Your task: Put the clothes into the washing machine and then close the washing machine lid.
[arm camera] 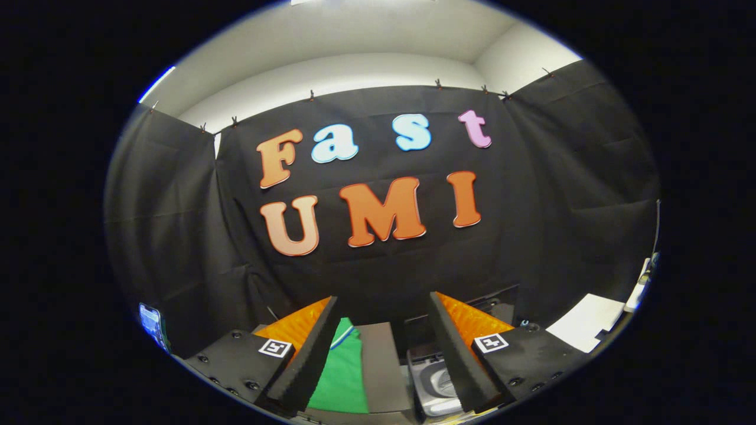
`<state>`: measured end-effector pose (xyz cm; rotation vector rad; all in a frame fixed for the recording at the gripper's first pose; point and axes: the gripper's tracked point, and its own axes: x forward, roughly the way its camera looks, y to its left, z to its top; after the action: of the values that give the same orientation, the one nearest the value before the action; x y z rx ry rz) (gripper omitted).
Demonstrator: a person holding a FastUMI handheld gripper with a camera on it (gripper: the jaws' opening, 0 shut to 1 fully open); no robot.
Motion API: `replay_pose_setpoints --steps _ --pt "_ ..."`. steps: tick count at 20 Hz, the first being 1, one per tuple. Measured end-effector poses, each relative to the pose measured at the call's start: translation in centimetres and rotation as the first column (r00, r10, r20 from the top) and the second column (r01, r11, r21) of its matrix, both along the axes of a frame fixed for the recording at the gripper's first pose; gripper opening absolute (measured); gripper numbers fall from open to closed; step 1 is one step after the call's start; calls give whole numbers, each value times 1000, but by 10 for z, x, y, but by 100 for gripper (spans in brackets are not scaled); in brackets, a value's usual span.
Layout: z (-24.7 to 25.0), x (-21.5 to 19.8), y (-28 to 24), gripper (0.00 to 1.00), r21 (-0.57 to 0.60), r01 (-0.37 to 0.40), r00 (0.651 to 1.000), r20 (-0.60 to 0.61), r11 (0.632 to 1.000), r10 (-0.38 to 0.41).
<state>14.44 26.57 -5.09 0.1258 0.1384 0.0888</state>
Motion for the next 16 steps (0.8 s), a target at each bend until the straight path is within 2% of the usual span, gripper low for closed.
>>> replay_pose_setpoints --steps 4,8,16 --pt "-37 21 77 97 24 -83 993 -77 996 85" --pt "-79 37 124 97 0 -138 974 -180 990 136" --pt "-153 46 152 97 -78 -176 936 -322 981 142"
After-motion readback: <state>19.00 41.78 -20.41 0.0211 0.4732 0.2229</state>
